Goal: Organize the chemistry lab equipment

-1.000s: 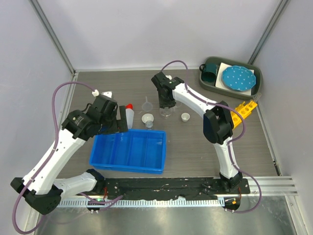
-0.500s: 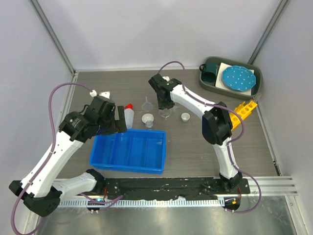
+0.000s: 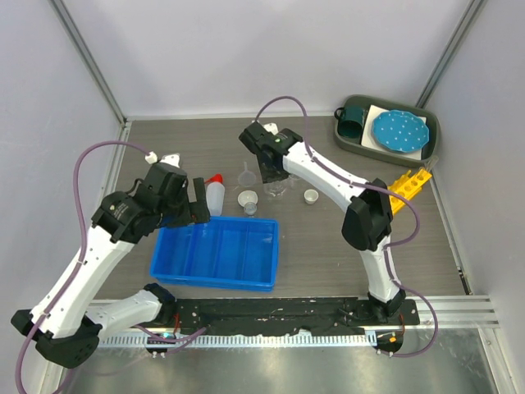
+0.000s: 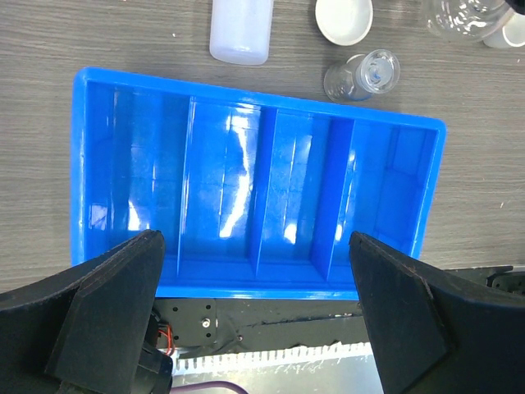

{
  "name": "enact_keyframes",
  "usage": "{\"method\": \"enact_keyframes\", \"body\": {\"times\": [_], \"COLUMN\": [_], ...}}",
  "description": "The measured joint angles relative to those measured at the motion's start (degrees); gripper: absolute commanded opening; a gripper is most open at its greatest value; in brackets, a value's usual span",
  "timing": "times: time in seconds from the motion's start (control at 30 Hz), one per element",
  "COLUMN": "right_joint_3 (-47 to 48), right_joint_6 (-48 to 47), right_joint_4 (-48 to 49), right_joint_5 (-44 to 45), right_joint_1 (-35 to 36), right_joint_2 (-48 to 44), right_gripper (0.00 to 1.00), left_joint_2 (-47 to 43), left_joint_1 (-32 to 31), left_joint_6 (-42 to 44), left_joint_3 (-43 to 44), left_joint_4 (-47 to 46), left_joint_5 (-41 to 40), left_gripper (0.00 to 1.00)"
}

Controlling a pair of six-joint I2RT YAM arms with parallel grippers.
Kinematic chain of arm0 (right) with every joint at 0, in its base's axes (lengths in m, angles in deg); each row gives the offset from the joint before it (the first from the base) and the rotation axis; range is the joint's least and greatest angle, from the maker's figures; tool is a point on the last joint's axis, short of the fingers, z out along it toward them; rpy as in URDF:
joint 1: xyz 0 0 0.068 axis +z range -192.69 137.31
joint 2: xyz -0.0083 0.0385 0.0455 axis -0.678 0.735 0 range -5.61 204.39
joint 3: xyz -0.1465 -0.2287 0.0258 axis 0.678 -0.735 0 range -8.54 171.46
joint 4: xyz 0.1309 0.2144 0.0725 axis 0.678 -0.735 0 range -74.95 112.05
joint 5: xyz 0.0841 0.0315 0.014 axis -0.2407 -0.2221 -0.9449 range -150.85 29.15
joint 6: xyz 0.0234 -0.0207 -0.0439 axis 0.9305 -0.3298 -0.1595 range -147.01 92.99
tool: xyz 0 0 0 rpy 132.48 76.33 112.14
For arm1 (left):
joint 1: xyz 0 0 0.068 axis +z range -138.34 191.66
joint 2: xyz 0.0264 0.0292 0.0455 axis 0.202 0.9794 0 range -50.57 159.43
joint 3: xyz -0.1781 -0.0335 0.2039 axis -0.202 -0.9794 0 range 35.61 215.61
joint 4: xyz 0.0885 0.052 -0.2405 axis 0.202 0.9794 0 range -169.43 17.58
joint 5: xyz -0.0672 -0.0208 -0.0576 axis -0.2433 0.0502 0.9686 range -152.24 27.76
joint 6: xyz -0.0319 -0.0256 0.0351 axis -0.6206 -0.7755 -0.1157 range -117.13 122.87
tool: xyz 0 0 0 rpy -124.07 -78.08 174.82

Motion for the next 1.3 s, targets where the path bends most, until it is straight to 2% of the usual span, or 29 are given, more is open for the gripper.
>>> {"method": "enact_keyframes", "body": {"times": [0.3,0.57,0.9,1.3], "right_joint_3": [0.61,-8.33,-16.87,-23.39], "right_joint_6": [0.11,2.27,6.36,8.15], "right_joint_4": [-4.48,-5.01,-3.78,2.62], "right_joint_5": [4.17,3.3,1.44,-1.18], "right_joint_1": [7.04,15.21,21.24,21.99], "right_joint_2": [-9.94,-19.91,-21.05,-20.37], "right_gripper": [0.01,0.01,0.01,0.01], "left_joint_2": [-0.55,-1.33,-3.96,-4.55], "left_joint_1": [0.0,0.0,0.0,0.0], "left_joint_6": [0.02,0.0,-0.26,-0.31], "left_joint_3": [-0.31,-1.09,-1.46,-1.84], "left_joint_4": [-0.09,-0.11,-0.07,0.28], "left_joint_5": [0.04,0.85,1.14,1.36], "left_gripper": [1.0,1.0,1.0,1.0]}}
